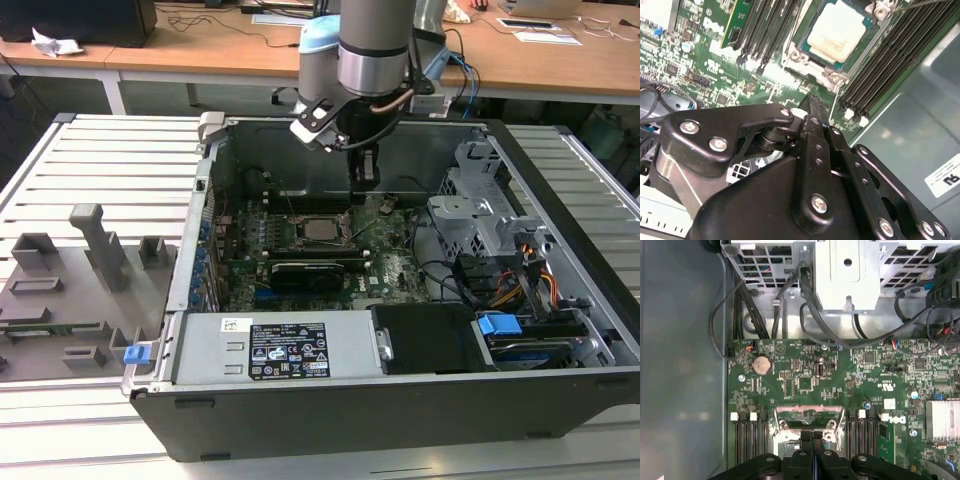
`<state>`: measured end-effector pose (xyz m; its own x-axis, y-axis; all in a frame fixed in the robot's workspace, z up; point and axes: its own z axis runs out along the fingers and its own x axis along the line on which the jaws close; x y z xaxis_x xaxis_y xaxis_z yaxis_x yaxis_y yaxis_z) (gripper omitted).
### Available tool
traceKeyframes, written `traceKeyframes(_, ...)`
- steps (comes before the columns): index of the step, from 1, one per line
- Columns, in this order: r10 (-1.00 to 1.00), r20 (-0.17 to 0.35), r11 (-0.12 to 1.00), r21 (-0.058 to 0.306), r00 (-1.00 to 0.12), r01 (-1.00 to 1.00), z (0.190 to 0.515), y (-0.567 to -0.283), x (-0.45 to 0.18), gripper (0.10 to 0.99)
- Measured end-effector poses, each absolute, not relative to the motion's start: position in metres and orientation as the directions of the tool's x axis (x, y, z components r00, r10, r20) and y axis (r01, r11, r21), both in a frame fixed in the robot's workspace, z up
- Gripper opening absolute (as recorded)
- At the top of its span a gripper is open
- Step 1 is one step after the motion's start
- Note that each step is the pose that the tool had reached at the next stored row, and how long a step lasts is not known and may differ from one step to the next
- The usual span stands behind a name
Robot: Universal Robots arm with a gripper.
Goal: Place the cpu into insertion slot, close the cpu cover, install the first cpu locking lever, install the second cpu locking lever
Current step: 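Close the cpu cover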
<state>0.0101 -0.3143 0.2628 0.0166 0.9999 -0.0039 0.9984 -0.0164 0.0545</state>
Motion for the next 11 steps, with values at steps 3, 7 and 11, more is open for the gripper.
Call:
traceKeyframes(3, 1.000, -0.004, -0.016, 0.055, 0.017, 0.998, 0.263, -0.314, 0.019, 0.106)
traceKeyframes(7, 1.000, -0.004, -0.016, 0.055, 0.017, 0.998, 0.263, -0.314, 0.024, 0.106)
traceKeyframes(11, 1.000, -0.008, -0.016, 0.055, 0.017, 0.998, 0.264, -0.314, 0.029, 0.106)
